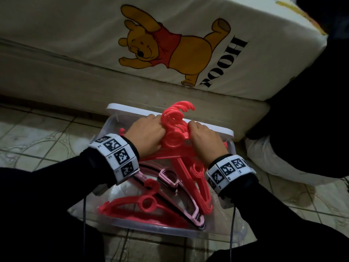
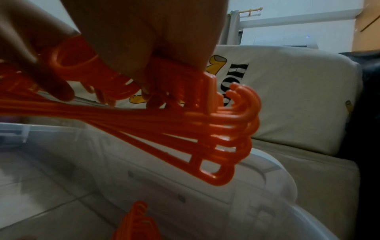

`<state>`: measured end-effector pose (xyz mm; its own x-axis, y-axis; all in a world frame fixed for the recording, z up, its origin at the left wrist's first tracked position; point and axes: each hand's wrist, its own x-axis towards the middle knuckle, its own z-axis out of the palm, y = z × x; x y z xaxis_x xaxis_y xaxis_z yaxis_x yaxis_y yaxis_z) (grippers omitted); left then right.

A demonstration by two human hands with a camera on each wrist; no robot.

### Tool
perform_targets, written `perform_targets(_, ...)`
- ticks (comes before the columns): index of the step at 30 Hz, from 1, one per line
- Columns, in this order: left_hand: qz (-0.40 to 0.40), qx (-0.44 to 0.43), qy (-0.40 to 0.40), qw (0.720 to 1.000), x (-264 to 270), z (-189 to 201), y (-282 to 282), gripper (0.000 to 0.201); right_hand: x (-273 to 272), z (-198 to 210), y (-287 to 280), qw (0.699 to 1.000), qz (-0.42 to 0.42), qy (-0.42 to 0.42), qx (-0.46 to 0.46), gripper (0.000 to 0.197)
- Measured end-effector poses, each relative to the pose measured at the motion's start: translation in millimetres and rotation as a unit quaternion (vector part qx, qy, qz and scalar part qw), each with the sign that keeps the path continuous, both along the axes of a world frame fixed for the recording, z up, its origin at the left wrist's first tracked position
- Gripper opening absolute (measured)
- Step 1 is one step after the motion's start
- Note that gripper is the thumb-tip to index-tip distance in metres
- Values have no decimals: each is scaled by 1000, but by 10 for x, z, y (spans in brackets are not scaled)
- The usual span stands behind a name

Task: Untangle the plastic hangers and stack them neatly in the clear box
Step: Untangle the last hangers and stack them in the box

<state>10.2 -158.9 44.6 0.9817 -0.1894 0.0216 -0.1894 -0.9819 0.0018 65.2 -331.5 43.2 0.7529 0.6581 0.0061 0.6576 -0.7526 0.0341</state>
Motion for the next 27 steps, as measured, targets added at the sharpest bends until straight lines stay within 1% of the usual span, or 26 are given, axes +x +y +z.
perform_targets(2, 8, -20, -3, 1000, -14, 5, -50, 27, -37, -31, 45, 1000, 16, -4, -7, 19)
perform_targets(5, 12, -79, 22, 997, 1, 13, -58, 30, -78, -88, 93, 999, 41, -13, -24, 25)
perform_targets(8, -7, -132, 50, 990, 13, 20, -36, 30, -52, -99, 92, 999, 47, 0, -15, 28)
perform_targets(11, -20, -154, 70, 985, 17, 2, -56, 28, 10, -60, 75, 999, 43, 14, -11, 24)
perform_targets(13, -10, -144, 53, 988, 25, -20, -36, 30, 71, -41, 46, 999, 34, 24, 7, 23)
perform_targets(15, 20, -79, 39, 996, 26, -50, 33, 39, 152, -30, 8, 999, 19, 28, 17, 21)
perform_targets(16, 35, -45, 44, 997, 23, -67, 74, 40, 192, -28, -11, 999, 16, 25, 14, 19)
perform_targets(18, 39, -13, 76, 996, 17, -102, 130, 31, 236, -37, -40, 1000, 17, 24, 2, 18)
perform_targets(19, 37, -13, 97, 994, 11, -122, 137, 26, 244, -45, -38, 999, 19, 31, -1, 20)
perform_targets(21, 48, -37, 147, 987, -8, -170, 135, 25, 243, -74, -16, 998, 22, 65, 9, 24)
perform_targets(24, 86, -84, 207, 971, -24, -267, 190, 22, 255, -117, 20, 992, 24, 124, 7, 20)
perform_targets(27, 117, -82, 242, 960, -15, -360, 321, 21, 289, -174, 34, 989, 33, 145, -28, 14)
